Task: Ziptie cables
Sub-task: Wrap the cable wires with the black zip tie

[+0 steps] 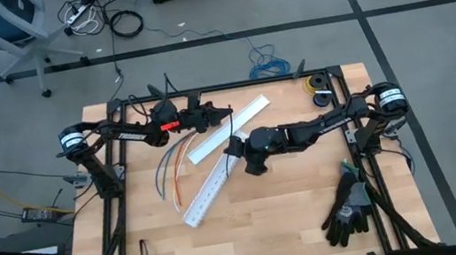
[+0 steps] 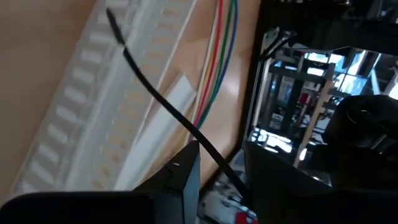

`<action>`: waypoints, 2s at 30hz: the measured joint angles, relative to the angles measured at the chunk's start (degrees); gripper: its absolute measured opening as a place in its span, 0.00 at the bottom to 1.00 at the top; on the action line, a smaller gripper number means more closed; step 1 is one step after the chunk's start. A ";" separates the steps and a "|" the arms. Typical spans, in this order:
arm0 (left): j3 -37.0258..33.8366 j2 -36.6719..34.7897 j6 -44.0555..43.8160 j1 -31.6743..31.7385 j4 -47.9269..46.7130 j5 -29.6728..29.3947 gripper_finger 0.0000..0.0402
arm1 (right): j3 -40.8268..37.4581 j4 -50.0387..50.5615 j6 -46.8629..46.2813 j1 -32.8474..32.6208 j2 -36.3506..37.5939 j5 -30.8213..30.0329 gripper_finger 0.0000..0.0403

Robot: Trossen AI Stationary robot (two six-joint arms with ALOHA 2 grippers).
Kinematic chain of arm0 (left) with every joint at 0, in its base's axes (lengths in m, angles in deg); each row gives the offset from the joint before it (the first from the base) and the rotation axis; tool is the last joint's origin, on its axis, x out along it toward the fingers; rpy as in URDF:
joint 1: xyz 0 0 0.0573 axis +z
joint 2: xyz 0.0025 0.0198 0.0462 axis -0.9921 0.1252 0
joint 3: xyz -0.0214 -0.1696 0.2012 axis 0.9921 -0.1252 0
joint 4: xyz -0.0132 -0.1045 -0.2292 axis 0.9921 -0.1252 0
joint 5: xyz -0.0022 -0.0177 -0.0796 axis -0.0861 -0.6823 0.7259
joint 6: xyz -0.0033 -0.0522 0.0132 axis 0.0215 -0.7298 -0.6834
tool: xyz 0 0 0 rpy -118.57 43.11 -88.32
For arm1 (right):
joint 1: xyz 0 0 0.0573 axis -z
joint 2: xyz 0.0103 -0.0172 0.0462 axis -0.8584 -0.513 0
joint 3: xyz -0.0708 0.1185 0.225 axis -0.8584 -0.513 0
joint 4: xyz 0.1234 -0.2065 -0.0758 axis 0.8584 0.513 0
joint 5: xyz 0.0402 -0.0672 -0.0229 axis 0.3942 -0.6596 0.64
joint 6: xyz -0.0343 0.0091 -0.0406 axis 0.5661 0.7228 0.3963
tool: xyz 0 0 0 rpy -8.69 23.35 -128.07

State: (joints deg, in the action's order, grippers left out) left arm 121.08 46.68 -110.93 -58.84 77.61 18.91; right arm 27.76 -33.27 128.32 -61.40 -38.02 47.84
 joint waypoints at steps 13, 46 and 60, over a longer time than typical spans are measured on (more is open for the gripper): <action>0.02 0.00 -0.13 0.02 2.77 -0.99 0.00 | -0.02 -5.10 -1.95 -3.10 -7.35 -0.35 0.27; -0.20 0.00 -1.41 0.02 1.49 2.22 0.00 | -0.02 4.17 7.42 -1.09 -1.97 -18.95 0.27; 1.56 0.00 -1.73 0.00 2.94 1.50 0.00 | -0.02 -1.22 13.77 1.12 -6.70 -9.97 0.27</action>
State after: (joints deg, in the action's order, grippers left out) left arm 122.64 46.68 -112.66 -58.84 80.55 20.41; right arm 27.74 -34.49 142.09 -60.28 -44.72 37.86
